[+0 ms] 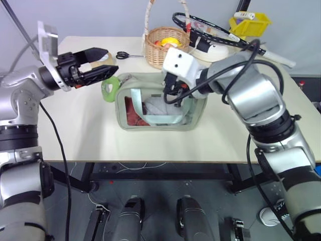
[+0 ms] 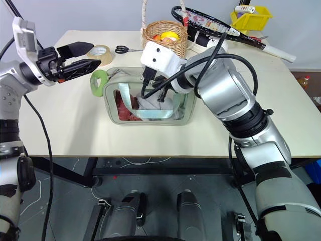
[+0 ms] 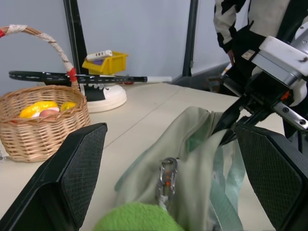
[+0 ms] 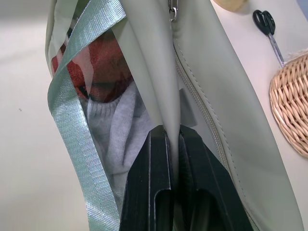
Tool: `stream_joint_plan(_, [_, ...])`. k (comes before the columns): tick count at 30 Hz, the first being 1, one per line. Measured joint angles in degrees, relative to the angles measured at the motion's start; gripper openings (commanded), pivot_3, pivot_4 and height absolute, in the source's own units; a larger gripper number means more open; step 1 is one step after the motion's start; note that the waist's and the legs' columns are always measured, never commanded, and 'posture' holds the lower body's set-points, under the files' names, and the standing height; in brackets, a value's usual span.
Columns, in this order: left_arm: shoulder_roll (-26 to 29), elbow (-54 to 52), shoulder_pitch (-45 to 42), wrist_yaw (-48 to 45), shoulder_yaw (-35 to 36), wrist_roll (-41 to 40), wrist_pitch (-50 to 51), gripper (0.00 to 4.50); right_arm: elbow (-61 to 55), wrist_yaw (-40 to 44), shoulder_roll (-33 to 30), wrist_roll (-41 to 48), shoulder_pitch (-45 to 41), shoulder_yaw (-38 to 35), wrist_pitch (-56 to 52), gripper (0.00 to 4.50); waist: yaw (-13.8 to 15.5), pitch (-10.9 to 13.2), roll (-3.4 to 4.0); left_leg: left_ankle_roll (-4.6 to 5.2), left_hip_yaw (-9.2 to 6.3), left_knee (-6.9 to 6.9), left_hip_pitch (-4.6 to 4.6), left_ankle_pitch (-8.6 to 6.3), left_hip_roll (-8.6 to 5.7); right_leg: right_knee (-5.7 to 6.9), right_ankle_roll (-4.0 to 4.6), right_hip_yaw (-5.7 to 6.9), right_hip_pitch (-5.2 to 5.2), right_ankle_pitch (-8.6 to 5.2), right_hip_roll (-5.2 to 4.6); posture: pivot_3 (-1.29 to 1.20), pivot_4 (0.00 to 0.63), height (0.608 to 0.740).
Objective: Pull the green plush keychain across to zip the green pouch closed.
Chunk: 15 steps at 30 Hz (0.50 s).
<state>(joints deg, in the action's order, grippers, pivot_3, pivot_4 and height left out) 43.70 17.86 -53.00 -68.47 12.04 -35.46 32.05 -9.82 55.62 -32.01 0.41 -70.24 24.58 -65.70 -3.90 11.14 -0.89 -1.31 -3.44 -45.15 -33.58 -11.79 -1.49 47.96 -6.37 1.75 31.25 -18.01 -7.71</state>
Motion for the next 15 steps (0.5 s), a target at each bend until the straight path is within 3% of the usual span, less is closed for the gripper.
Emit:
stream_joint_plan(5, [0.0,0.0,0.0,-0.08,-0.06,0.06,0.0,4.5,-1.19,-0.49,-0.26,1.15,0.2,0.16,-0.71,0.03,-0.02,0.0,0.0,0.0,0.0,0.0,0.0,0.0,0.0,0.0,0.0,0.0,0.0,0.0,0.0,0.0,0.15,0.644])
stream_joint_plan(9, [-0.01,-0.06,0.0,-0.1,-0.28,0.14,0.0,4.5,-1.93,-0.86,-0.4,2.06,1.04,1.09,-0.6,1.54,-0.01,0.0,0.0,0.01,0.0,0.0,0.01,0.0,0.0,0.0,0.0,0.0,-0.02,0.0,0.0,0.0,0.15,0.644])
stream_joint_plan(13, [0.09,-1.43,0.8,-0.26,-0.57,0.32,0.17,4.5,-3.61,0.6,-0.72,6.1,2.51,-0.37,-1.31,3.62,-0.09,0.0,0.0,0.01,0.0,0.01,0.01,0.0,0.01,0.0,0.0,0.0,0.0,0.0,0.01,0.0,0.15,0.644])
stream_joint_plan(15, [0.96,-2.37,1.85,-0.79,-0.81,0.33,0.36,4.5,-5.15,2.9,-2.57,9.61,2.47,-3.67,-1.42,3.62,-0.08,0.0,0.0,0.01,0.01,0.01,0.01,-0.01,0.02,0.0,0.0,0.0,0.0,0.0,0.01,0.0,0.15,0.644])
